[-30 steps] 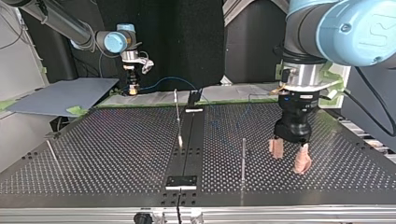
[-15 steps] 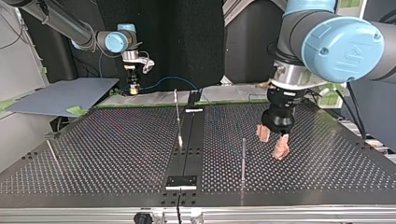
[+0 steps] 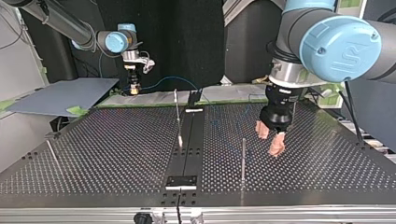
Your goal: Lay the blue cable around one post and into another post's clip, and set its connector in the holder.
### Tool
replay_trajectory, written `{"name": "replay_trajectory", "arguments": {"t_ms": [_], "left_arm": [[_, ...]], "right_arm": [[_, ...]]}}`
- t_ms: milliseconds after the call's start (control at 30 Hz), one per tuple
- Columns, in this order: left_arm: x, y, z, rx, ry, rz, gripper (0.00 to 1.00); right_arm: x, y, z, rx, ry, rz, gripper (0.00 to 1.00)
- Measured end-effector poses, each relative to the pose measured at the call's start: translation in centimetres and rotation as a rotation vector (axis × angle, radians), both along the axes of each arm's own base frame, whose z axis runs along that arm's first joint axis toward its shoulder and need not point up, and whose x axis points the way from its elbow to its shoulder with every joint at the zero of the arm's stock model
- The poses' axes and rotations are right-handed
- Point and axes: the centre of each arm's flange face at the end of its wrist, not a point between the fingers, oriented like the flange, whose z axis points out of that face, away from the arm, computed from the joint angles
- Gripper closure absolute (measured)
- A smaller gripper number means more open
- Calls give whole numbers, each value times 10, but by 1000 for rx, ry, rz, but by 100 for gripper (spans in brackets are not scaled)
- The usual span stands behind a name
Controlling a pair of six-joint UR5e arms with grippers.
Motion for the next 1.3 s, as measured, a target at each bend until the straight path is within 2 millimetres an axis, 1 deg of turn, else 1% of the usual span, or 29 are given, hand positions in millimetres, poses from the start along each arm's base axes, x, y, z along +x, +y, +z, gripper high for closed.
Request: {"name": "replay_trajectory", "arguments": {"t_ms": [867,1300], "left_arm": [[-1,-2,0,217,-19,-35,0],[-4,-6,0,228,-21,-48,0]], "right_arm": [[0,0,0,0,0,0,100],[2,2,0,1,0,4,100]]}}
